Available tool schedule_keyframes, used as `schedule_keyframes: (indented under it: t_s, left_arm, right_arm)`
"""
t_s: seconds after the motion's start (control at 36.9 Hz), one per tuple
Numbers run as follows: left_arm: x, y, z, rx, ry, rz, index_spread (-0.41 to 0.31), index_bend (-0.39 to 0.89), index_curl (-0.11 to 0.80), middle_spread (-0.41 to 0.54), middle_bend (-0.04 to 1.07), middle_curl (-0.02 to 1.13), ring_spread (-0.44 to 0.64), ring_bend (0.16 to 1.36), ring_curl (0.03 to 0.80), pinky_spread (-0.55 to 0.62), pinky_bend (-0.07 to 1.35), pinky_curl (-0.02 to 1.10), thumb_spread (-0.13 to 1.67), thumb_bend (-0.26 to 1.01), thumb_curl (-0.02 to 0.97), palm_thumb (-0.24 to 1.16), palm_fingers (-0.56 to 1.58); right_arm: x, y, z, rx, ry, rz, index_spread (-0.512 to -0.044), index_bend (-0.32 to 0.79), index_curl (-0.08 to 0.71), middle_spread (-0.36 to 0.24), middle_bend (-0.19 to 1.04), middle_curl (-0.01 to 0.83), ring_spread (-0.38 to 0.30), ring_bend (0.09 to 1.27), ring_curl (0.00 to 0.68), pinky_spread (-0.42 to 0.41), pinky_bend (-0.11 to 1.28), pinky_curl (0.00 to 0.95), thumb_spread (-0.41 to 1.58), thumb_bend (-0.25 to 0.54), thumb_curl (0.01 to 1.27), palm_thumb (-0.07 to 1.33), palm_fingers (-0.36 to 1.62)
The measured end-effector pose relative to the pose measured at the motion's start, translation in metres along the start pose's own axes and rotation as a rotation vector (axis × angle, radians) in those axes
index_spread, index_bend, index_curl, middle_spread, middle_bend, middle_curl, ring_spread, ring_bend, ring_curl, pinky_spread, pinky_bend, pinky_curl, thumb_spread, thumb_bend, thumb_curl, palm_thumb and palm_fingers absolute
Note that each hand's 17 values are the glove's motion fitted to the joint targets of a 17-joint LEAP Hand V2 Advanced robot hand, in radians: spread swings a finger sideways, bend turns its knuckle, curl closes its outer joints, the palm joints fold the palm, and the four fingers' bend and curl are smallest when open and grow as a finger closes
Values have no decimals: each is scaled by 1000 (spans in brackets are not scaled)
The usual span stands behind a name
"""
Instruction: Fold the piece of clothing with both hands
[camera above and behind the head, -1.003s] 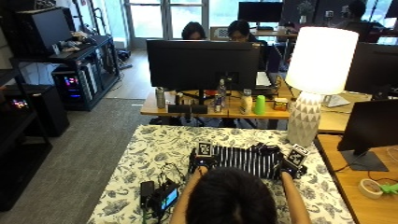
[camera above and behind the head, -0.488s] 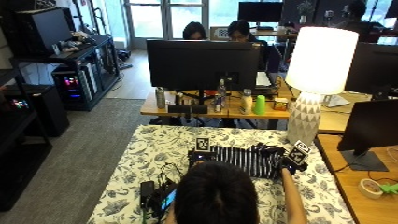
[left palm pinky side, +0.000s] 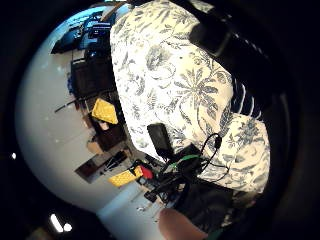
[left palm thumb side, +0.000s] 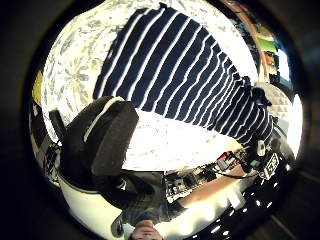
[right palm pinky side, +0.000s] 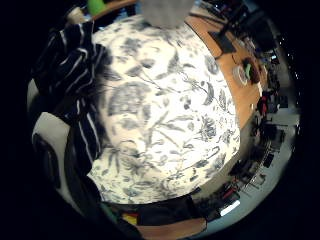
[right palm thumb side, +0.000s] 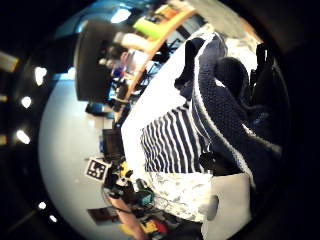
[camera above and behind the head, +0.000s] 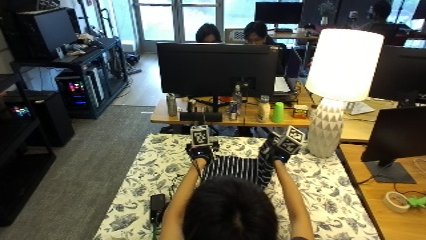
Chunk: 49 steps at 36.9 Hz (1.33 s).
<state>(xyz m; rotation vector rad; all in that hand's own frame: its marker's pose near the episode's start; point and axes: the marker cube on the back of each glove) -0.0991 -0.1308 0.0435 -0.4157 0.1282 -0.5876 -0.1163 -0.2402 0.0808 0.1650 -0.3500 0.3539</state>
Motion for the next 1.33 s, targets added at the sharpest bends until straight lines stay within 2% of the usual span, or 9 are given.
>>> schedule_keyframes:
  t_s: [0.08,0.16,0.24,0.35,0.49,0.76,1.06,1.22,1.33]
  left_arm:
    - [-6,7,-8,58,108,42,-65,140,267,164,167,310,333,659,319,347,661,345,1151,-19,234,215,173]
    - [-12,14,-11,95,157,57,-67,191,288,145,192,316,340,646,310,364,615,329,1164,-11,234,226,235]
    - [-26,22,-12,98,144,61,-74,201,305,126,194,322,338,626,300,373,575,318,1182,-9,233,235,283]
    - [-59,1,-8,102,113,35,-77,195,323,116,175,326,337,611,298,374,552,315,1205,-9,232,241,309]
    - [-93,11,-7,21,126,-5,-73,200,347,108,161,323,333,589,291,374,525,312,1245,-5,230,261,345]
    - [-126,8,-8,96,158,-75,-70,186,374,103,152,311,342,558,284,377,503,316,1298,-7,223,281,374]
    - [-121,-11,-6,115,105,-99,-66,177,384,101,151,301,352,544,282,379,489,322,1321,-10,215,271,379]
    - [-111,-22,-5,174,60,-115,-65,177,388,100,145,292,349,543,282,380,488,325,1326,-10,212,270,377]
    - [-108,0,-3,136,12,-135,-62,182,392,107,133,284,354,543,283,380,493,329,1330,-15,206,254,368]
  right_arm:
    - [-25,7,11,-6,104,61,-238,165,270,-179,396,493,-249,672,450,-311,702,415,331,-26,562,1042,1262]
    - [-64,13,32,-12,54,-9,-242,170,288,-181,409,502,-249,664,453,-302,703,424,282,-26,581,1048,1265]
    - [-115,45,74,-163,34,-74,-244,179,307,-183,419,509,-253,669,460,-296,688,430,243,-29,598,1046,1268]
    - [-185,94,150,-370,73,-151,-240,162,323,-181,434,520,-251,671,468,-296,696,441,212,-33,616,1038,1254]
    - [-215,123,188,-522,100,-165,-236,24,279,-170,408,518,-250,703,480,-302,760,459,249,-43,631,994,1135]
    - [-240,117,160,-547,158,-158,-229,13,197,-134,330,502,-214,728,485,-302,797,457,508,-37,632,935,1075]
    - [-238,100,64,-463,134,-274,-219,69,179,-112,333,496,-167,664,457,-280,720,422,809,-14,596,940,1123]
    - [-220,82,71,-407,140,-224,-216,79,184,-107,328,492,-162,645,448,-276,695,410,885,-17,580,944,1142]
    - [-208,75,84,-369,145,-212,-216,84,188,-106,330,490,-157,635,444,-275,680,406,925,-18,570,942,1152]
